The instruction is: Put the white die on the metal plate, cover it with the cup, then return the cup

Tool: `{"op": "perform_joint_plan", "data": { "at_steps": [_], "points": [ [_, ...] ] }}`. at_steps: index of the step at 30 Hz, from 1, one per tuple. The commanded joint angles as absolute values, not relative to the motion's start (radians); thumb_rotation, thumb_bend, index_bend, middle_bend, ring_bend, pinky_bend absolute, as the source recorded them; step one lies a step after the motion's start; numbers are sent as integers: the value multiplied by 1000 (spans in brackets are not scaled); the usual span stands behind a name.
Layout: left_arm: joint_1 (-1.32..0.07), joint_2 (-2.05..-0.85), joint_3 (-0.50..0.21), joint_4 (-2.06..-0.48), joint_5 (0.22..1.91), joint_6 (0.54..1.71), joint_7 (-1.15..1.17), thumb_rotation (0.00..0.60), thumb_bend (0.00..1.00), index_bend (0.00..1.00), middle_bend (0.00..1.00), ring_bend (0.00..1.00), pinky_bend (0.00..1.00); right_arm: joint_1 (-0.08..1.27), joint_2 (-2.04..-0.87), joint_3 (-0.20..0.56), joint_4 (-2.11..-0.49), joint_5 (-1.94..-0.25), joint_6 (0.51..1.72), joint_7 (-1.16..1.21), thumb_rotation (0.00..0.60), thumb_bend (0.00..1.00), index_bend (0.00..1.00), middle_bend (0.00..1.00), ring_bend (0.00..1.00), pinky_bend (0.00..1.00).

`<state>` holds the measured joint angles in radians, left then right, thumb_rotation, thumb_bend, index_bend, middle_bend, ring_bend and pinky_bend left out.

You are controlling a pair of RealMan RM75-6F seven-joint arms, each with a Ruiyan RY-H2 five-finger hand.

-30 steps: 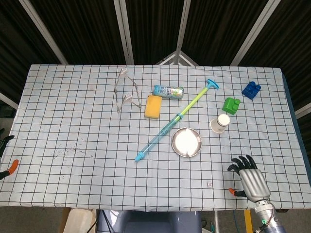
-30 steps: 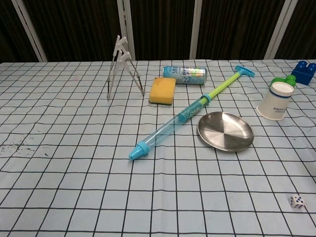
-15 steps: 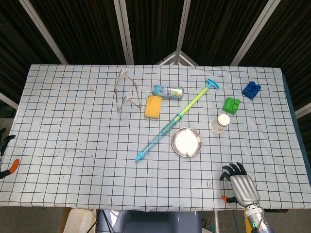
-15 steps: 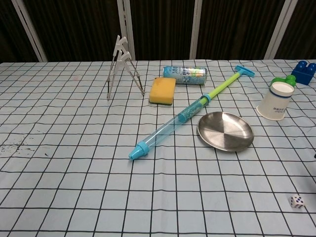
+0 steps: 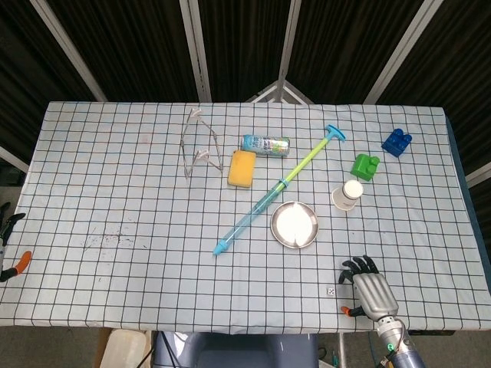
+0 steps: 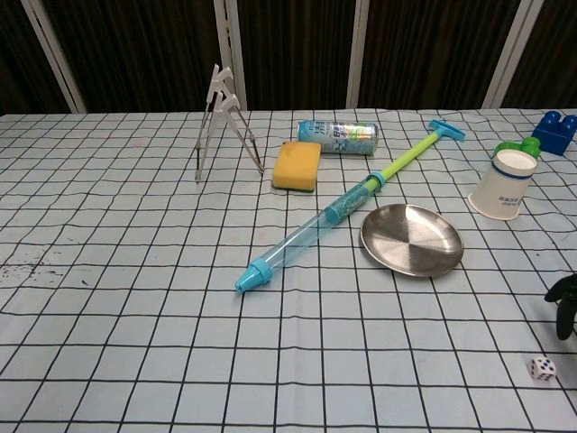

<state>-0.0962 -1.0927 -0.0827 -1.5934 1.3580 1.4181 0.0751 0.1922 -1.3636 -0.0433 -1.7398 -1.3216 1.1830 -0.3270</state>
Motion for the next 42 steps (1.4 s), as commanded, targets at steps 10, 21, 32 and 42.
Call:
{"op": "perform_joint_plan", "data": {
  "at_steps": [10,21,32,42],
  "points": [
    [-99,-1095,-83,-1593,1354,1415,85,600,457,158,0,0,35,210,-1393,-28,-1703,-1291,1152,-320,600,105,478,227,118,0],
    [-101,-1098,-82,-1594,1351,1412,93,600,457,158,0,0,35,218,-1408,-26,-1700,-1296,1148,-318,600,129,485,228,118,0],
    [-102,-1096,-83,-1593,1349,1411,89,600,456,158,0,0,35,233,-1425,-17,-1712,-1287,1139,-341,600,145,494,228,118,0],
    [-103,-1096,-83,-1592,1348,1410,89,600,457,159,0,0,35,251,-1445,-4,-1698,-1259,1117,-352,600,165,507,227,118,0]
  ]
}}
